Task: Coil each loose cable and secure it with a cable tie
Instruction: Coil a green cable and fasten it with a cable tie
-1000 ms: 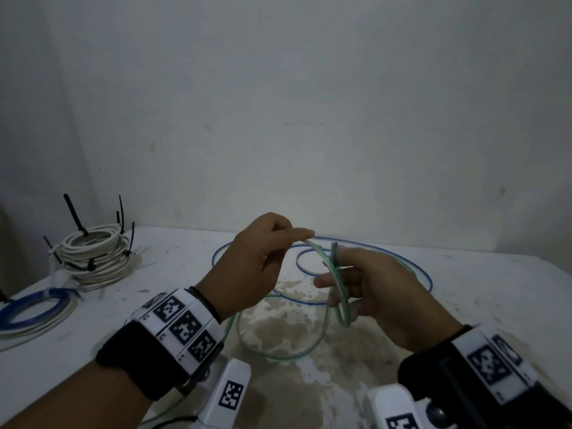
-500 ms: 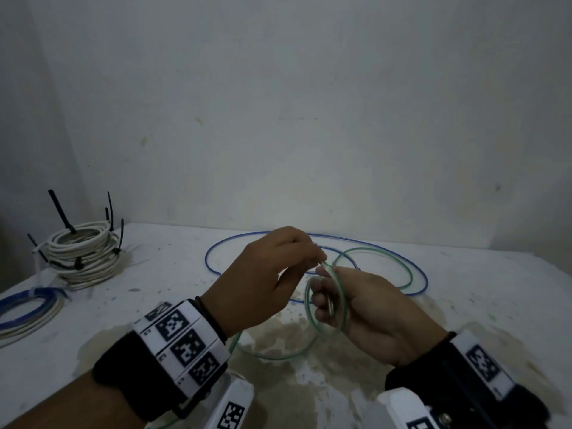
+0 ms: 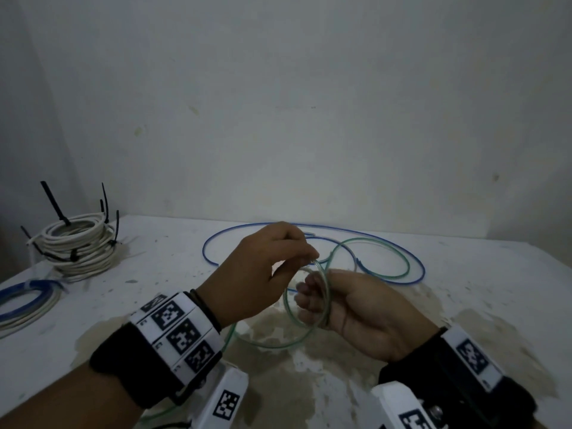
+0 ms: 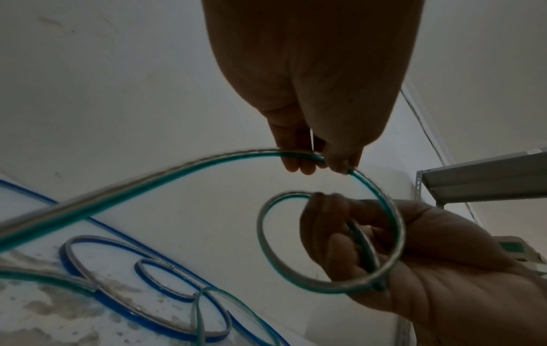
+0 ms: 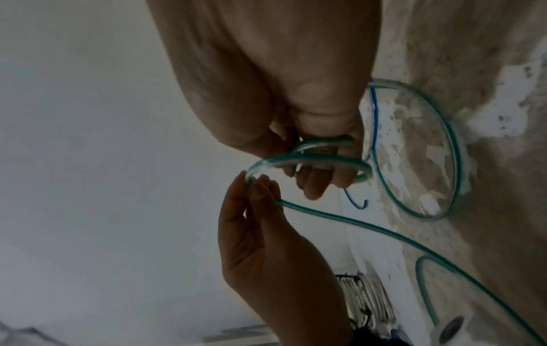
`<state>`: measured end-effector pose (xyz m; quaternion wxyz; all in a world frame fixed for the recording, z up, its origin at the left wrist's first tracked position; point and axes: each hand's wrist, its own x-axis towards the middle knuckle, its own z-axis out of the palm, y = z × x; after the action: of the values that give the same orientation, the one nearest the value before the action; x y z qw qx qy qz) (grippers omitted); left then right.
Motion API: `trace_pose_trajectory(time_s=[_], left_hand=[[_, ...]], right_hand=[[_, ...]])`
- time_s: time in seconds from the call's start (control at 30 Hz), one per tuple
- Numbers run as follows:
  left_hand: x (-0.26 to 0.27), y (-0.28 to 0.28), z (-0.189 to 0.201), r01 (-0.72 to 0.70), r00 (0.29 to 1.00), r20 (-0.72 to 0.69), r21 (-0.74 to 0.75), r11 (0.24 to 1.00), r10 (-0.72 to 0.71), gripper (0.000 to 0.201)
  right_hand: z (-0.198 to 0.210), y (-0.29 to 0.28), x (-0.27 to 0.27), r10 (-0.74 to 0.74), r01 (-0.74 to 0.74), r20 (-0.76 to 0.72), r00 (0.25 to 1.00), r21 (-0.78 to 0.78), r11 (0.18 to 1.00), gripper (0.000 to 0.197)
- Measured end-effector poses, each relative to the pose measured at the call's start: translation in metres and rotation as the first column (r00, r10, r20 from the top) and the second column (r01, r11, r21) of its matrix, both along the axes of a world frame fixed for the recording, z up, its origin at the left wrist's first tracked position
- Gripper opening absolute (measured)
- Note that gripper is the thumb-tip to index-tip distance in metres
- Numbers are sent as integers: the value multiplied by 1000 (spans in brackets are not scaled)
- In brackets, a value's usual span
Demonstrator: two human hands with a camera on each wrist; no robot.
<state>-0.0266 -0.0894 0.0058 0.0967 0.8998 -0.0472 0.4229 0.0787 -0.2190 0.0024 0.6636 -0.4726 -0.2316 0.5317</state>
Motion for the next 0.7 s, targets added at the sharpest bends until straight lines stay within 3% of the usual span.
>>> trace_pose_trajectory(time_s=[0.13, 0.23, 0.7], left_hand=[[-1, -1, 3, 7, 1000, -10, -36, 999, -7, 24], [-4, -2, 4, 14, 1000, -23, -54, 998, -16, 24], [-9, 3, 9, 28, 997, -74, -105, 994, -36, 19]], right_hand=[[4, 2, -2, -18, 3, 164, 986, 90, 996, 15], [6, 1, -2, -26, -11, 230, 973, 157, 987, 18], [-2, -5, -5, 33, -53, 101, 994, 203, 978, 25]])
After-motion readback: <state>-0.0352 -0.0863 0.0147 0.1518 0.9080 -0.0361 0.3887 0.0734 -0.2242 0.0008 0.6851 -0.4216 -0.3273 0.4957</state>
